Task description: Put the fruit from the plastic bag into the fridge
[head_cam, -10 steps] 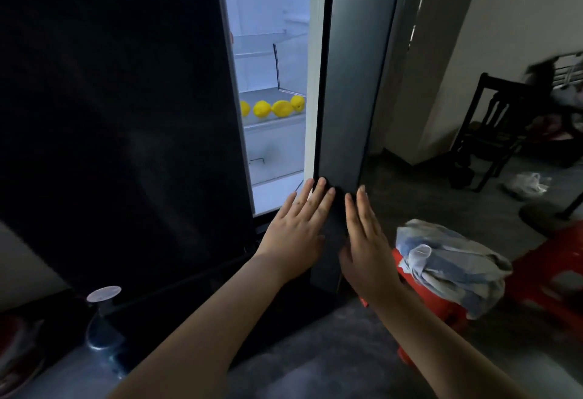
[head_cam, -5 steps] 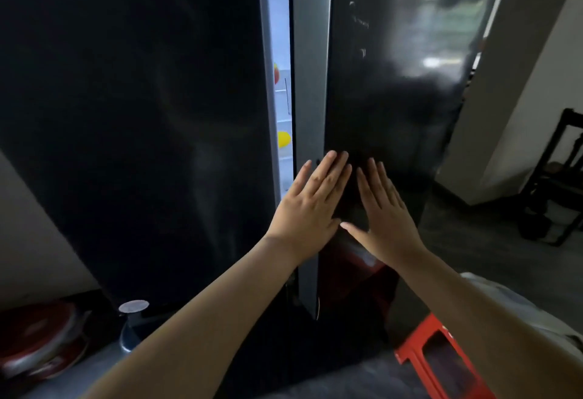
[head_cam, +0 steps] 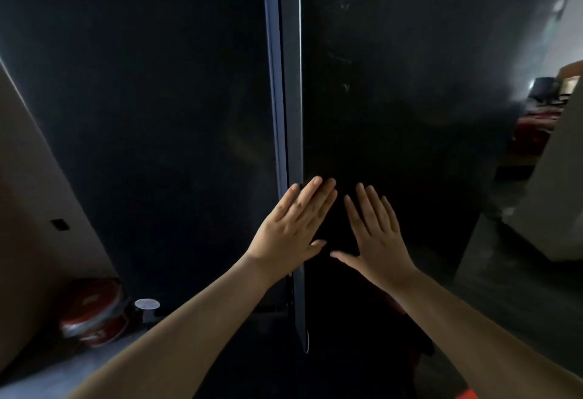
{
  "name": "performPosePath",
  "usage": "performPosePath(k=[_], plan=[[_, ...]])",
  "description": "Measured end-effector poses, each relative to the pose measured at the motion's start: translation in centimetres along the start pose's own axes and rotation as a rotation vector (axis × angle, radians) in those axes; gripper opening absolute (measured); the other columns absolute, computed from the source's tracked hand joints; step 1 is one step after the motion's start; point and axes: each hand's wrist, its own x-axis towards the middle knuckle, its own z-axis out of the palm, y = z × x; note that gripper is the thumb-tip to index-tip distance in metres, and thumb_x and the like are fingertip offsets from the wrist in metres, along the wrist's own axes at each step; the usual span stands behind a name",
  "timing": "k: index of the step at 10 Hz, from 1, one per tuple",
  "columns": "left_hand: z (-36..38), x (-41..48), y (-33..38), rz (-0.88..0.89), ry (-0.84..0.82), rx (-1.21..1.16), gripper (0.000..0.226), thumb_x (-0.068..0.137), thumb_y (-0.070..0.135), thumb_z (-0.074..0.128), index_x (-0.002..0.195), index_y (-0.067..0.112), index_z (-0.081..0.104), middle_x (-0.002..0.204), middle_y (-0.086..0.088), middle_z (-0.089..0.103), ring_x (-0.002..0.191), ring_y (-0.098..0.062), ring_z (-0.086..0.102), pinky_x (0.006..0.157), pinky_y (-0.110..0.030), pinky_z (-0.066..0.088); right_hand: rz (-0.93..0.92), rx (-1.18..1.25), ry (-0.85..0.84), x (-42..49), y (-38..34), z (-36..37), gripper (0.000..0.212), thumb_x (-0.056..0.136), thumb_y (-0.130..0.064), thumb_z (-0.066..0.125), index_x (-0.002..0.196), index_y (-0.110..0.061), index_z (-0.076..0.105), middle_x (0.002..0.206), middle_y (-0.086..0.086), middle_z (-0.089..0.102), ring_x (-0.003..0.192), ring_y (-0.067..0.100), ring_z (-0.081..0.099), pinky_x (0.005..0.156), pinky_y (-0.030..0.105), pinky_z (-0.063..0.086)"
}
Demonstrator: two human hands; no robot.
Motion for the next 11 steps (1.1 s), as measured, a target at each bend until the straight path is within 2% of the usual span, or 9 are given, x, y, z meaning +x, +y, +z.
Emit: performPosePath(k=[1, 3, 4, 5, 6, 8, 10, 11], plan=[[0.8, 0.4, -0.2, -0.031, -0.054, 0.010, 0.087, 0.089, 0.063, 0.031, 0.150, 0.008, 0.003, 0.158, -0.008, -0.003, 0.145, -0.026, -0.007, 0.118, -0.041, 0.002, -0.007, 0.004, -0.002, 0.9, 0.1, 0.8, 0.109, 0.072, -0.063, 0.061, 0.150, -0.014, 0.002, 0.157, 0.015, 0.004, 0.145, 0.030, 0.005, 0.117, 0.047, 0.007], [3.3, 1.9, -1.5, -0.086, -0.215, 0.113, 0.086, 0.091, 0.063, 0.018, 0.147, 0.009, -0.017, 0.155, -0.010, -0.023, 0.143, -0.027, -0.020, 0.117, -0.044, -0.004, -0.038, -0.070, -0.070, 4.1, 0.3, 1.8, 0.105, 0.074, -0.051, 0.069, 0.151, -0.014, 0.007, 0.158, 0.014, -0.001, 0.145, 0.030, 0.004, 0.115, 0.047, 0.017], [4.8, 3.3, -2.1, -0.123, -0.264, 0.118, 0.090, 0.090, 0.066, 0.020, 0.145, 0.008, -0.022, 0.153, -0.011, -0.027, 0.142, -0.029, -0.021, 0.117, -0.045, -0.008, -0.068, -0.110, -0.120, 5.9, 1.3, 3.0, 0.111, 0.071, -0.054, 0.070, 0.150, -0.013, 0.005, 0.158, 0.014, -0.004, 0.145, 0.030, 0.002, 0.115, 0.045, 0.017], [5.9, 3.8, -1.6, -0.142, -0.312, 0.111, 0.095, 0.089, 0.068, 0.023, 0.145, 0.006, -0.021, 0.153, -0.013, -0.027, 0.142, -0.030, -0.019, 0.117, -0.045, -0.005, -0.103, -0.123, -0.129, 6.5, 2.1, 4.4, 0.118, 0.063, -0.066, 0.069, 0.150, -0.011, 0.009, 0.158, 0.014, 0.000, 0.145, 0.030, 0.005, 0.113, 0.045, 0.020], [6.4, 3.9, -1.1, -0.173, -0.329, 0.069, 0.095, 0.088, 0.067, 0.026, 0.147, 0.006, -0.016, 0.155, -0.013, -0.022, 0.144, -0.031, -0.014, 0.118, -0.044, 0.000, -0.123, -0.122, -0.054, 6.5, 2.5, 5.7, 0.117, 0.062, -0.068, 0.067, 0.150, -0.012, 0.014, 0.158, 0.014, 0.006, 0.144, 0.030, 0.010, 0.112, 0.045, 0.023], [5.7, 4.2, -1.1, -0.171, -0.356, 0.046, 0.093, 0.089, 0.063, 0.033, 0.149, 0.005, -0.009, 0.157, -0.013, -0.015, 0.145, -0.031, -0.010, 0.118, -0.045, 0.004, -0.140, -0.133, 0.011, 6.4, 2.8, 6.0, 0.111, 0.066, -0.062, 0.069, 0.150, -0.011, 0.016, 0.158, 0.014, 0.007, 0.144, 0.029, 0.010, 0.112, 0.045, 0.025], [3.1, 3.7, -2.6, -0.131, -0.437, -0.161, 0.080, 0.094, 0.047, 0.036, 0.149, 0.012, -0.011, 0.157, -0.007, -0.016, 0.145, -0.025, -0.011, 0.116, -0.043, -0.005, -0.110, -0.100, -0.070, 6.2, 1.3, 3.5, 0.108, 0.070, -0.044, 0.075, 0.149, -0.006, 0.012, 0.157, 0.018, 0.001, 0.144, 0.033, 0.011, 0.113, 0.049, 0.024], [0.9, 1.6, -4.2, -0.191, -0.509, -0.287, 0.075, 0.096, 0.048, 0.032, 0.149, 0.016, -0.011, 0.156, -0.003, -0.021, 0.144, -0.021, -0.016, 0.118, -0.043, -0.001, -0.029, -0.055, -0.052, 6.1, -0.5, 1.9, 0.103, 0.067, -0.038, 0.079, 0.146, -0.002, 0.023, 0.153, 0.021, 0.019, 0.137, 0.036, 0.031, 0.106, 0.048, 0.036]])
